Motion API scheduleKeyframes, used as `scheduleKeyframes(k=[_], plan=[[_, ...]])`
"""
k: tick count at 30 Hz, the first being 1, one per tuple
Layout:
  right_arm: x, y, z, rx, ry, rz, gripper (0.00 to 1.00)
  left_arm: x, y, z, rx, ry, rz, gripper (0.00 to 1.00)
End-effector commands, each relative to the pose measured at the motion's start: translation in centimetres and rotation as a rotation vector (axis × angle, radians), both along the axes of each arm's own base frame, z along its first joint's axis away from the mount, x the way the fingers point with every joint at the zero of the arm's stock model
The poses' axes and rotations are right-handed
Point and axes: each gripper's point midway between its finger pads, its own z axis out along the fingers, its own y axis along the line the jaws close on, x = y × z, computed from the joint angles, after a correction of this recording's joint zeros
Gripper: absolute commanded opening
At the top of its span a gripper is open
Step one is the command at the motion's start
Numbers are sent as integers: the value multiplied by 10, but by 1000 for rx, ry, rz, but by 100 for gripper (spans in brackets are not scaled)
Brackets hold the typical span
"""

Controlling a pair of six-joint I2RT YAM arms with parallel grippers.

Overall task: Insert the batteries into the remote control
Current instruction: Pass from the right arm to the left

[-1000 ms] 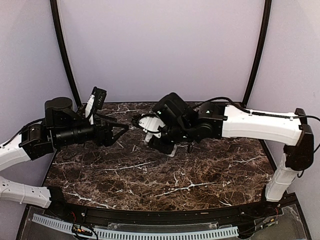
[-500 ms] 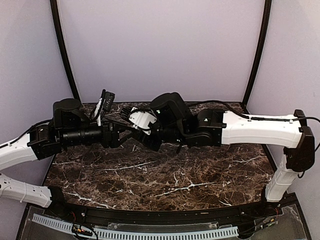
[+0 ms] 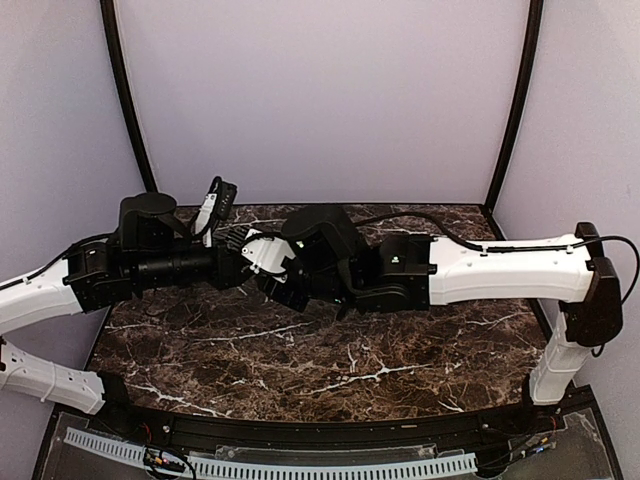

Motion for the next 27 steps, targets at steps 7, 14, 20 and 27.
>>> scheduleKeyframes(k=[7, 14, 20, 27], plan=[[11, 5, 29, 49, -109, -71, 1, -8, -4, -10, 40, 67, -52, 31], [11, 7, 37, 74, -126, -56, 1, -8, -5, -12, 46, 74, -60, 5], [10, 9, 36, 67, -137, -44, 4, -9, -7, -4, 15, 50, -73, 0], [13, -1, 41, 93, -160, -63, 76, 0, 6, 17, -21, -38, 2, 0]])
